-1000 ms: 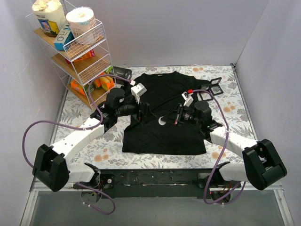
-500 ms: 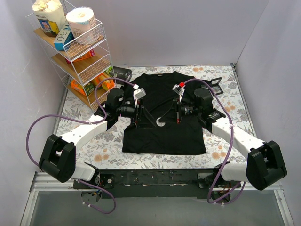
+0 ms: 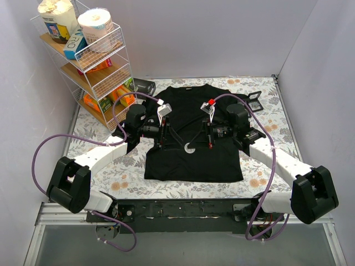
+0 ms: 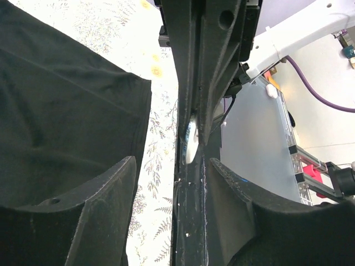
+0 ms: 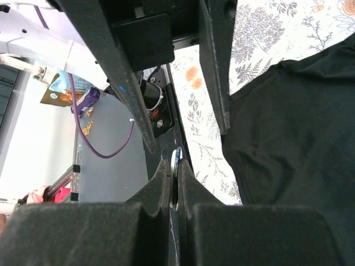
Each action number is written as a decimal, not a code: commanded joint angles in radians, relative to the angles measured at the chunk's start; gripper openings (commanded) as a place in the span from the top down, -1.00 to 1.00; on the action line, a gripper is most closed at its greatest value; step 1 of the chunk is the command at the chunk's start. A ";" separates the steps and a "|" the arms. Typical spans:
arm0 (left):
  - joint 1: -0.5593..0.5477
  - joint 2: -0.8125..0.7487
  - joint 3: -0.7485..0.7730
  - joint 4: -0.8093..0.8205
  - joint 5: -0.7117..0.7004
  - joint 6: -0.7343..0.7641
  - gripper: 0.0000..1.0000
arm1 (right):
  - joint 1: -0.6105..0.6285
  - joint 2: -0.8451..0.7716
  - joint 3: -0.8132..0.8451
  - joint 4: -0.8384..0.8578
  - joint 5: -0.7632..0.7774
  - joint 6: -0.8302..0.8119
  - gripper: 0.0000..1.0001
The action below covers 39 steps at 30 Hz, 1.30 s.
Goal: Pin the brooch onto the clothing
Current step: Pick up the brooch from the center of the board.
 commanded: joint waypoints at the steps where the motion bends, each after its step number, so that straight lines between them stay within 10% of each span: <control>1: -0.009 0.001 -0.007 0.026 0.021 -0.010 -0.04 | 0.022 0.000 0.055 0.030 -0.038 -0.008 0.97; 9: -0.033 0.004 -0.013 0.026 0.039 -0.009 0.24 | 0.049 0.028 0.076 0.040 -0.038 -0.007 0.97; 15: -0.047 0.003 -0.018 0.026 0.058 -0.002 1.00 | 0.049 0.031 0.079 0.033 -0.034 -0.016 0.97; 23: -0.052 -0.011 -0.036 0.087 0.098 -0.050 1.00 | 0.050 0.022 0.081 0.012 0.005 -0.034 0.95; 29: -0.052 -0.032 -0.054 0.112 0.021 -0.062 1.00 | 0.045 -0.009 0.061 0.001 0.061 -0.030 0.01; 39: -0.048 -0.104 -0.081 0.087 -0.155 -0.053 1.00 | 0.033 -0.073 -0.010 0.015 0.116 -0.011 -0.11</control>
